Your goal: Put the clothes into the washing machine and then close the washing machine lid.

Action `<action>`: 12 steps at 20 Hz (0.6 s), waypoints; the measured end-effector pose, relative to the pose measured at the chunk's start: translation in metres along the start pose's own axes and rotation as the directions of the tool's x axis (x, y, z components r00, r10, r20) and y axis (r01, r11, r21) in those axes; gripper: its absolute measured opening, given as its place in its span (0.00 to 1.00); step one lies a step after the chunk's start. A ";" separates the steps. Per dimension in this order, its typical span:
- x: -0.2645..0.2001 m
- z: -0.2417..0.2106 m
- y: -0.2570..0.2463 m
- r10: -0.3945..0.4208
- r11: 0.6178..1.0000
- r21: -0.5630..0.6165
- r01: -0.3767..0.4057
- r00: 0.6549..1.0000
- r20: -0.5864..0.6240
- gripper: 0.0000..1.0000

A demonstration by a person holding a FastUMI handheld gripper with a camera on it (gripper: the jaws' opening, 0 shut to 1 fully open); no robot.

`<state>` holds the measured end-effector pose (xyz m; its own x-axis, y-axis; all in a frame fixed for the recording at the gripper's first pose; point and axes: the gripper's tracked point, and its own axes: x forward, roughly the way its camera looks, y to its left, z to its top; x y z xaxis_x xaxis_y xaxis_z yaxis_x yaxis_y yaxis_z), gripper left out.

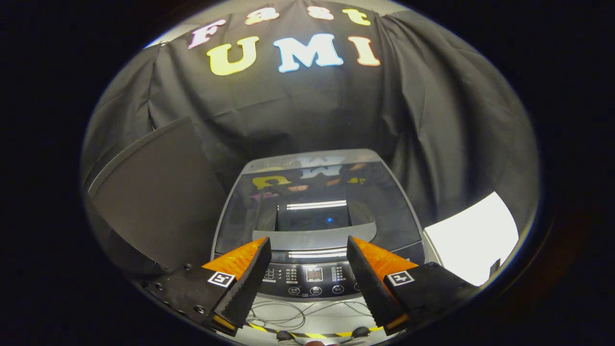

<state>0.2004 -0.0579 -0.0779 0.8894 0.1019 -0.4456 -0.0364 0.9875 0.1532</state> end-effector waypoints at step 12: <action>-0.175 -0.022 -0.002 -0.030 0.997 -0.048 0.055 0.912 0.410 0.99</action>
<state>0.0355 -0.0754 -0.0195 0.9987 0.0140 -0.0496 -0.0097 0.9963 0.0859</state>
